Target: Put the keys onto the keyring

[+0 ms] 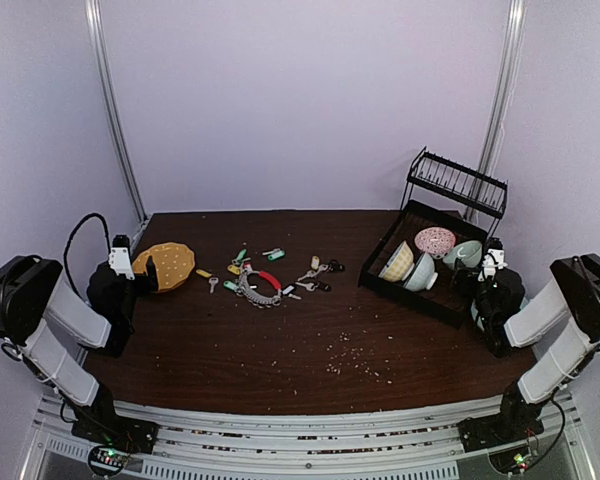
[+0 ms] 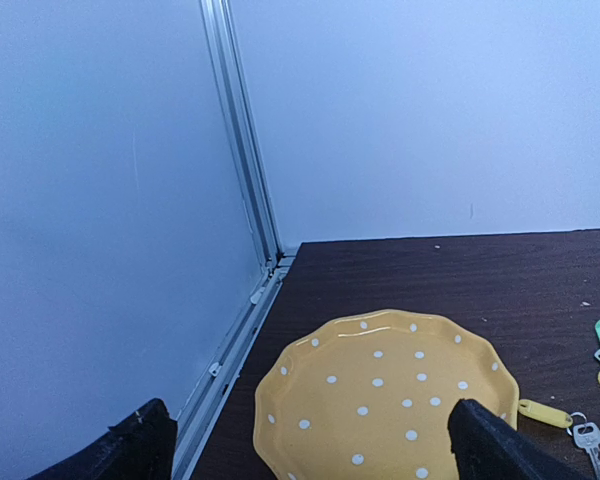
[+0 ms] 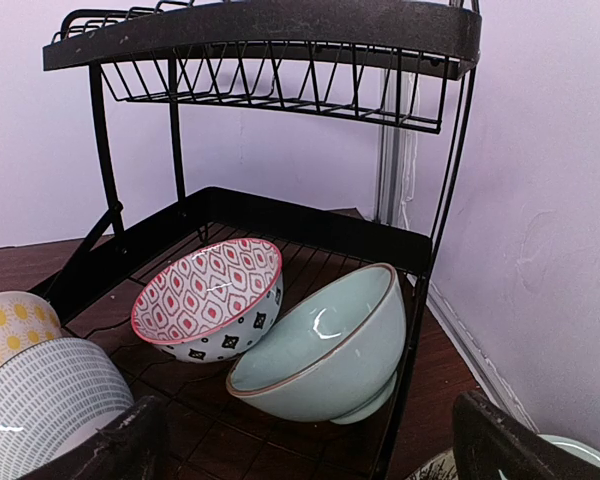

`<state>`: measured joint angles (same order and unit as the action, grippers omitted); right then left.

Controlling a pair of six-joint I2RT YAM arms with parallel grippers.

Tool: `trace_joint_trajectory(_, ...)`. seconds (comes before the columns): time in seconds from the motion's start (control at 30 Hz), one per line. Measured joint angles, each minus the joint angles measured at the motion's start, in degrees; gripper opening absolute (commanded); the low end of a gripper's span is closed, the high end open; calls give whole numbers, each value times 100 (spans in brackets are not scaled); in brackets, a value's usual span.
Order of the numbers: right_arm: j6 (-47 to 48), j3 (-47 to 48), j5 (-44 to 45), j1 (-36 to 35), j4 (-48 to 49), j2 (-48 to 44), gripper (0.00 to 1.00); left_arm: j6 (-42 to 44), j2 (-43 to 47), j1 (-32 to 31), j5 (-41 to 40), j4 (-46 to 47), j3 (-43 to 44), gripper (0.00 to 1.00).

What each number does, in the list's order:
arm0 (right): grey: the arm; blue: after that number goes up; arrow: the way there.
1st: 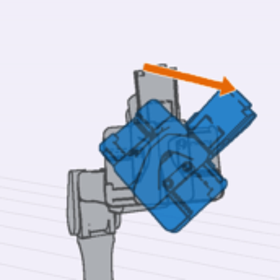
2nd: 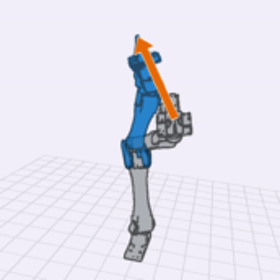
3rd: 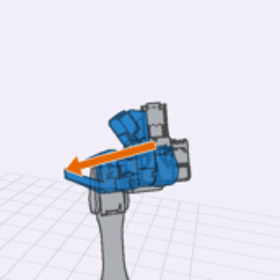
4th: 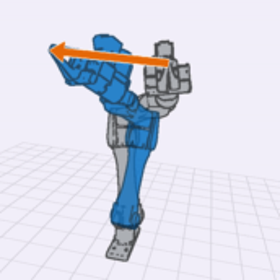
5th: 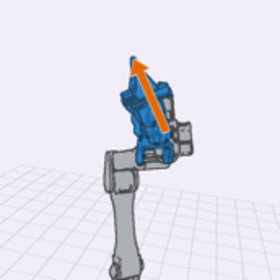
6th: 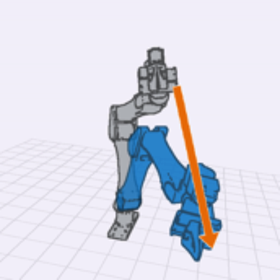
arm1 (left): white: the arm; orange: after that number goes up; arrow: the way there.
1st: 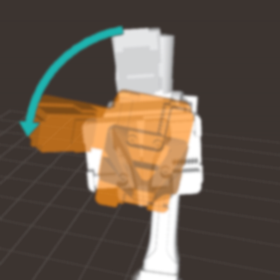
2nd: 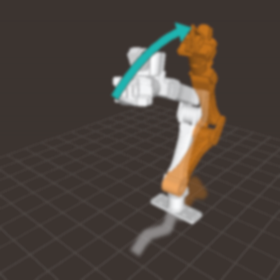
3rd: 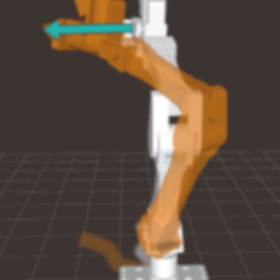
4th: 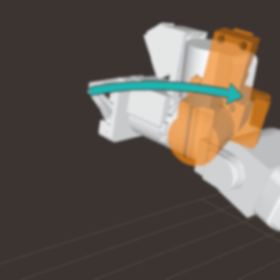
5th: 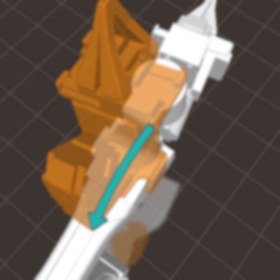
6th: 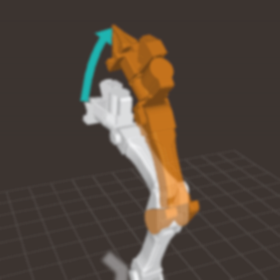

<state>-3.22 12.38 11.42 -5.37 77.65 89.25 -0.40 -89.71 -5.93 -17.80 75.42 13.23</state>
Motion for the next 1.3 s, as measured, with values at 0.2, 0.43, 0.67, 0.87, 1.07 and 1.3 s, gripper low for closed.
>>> trace_joint_trajectory(0.2, 0, 2, -55, 15, -9, 0, 100, 11, 232, 0, -15, -212, -13, 98)
trace_joint_trajectory(0.43, -127, 245, -236, 63, -1528, -1403, 100, -619, 2332, -2, -267, -1491, 83, 98)
trace_joint_trajectory(0.67, -750, 1805, -1342, 83, -3635, -2929, 84, -1405, 3534, -866, 385, -3460, 1034, 97)
trace_joint_trajectory(0.87, -1416, 3130, -2614, -831, -4872, -2573, 76, -1537, 2680, -1910, 1613, -5525, 2850, 93)
trace_joint_trajectory(1.07, -1554, 5045, -2717, -2680, -6384, -730, 62, -1681, 1606, -2122, 2468, -7672, 3613, 92)
trace_joint_trajectory(1.3, -1659, 6994, -2304, -3359, -7652, 1141, 58, -1349, -404, -2179, 2507, -9232, 6057, 87)
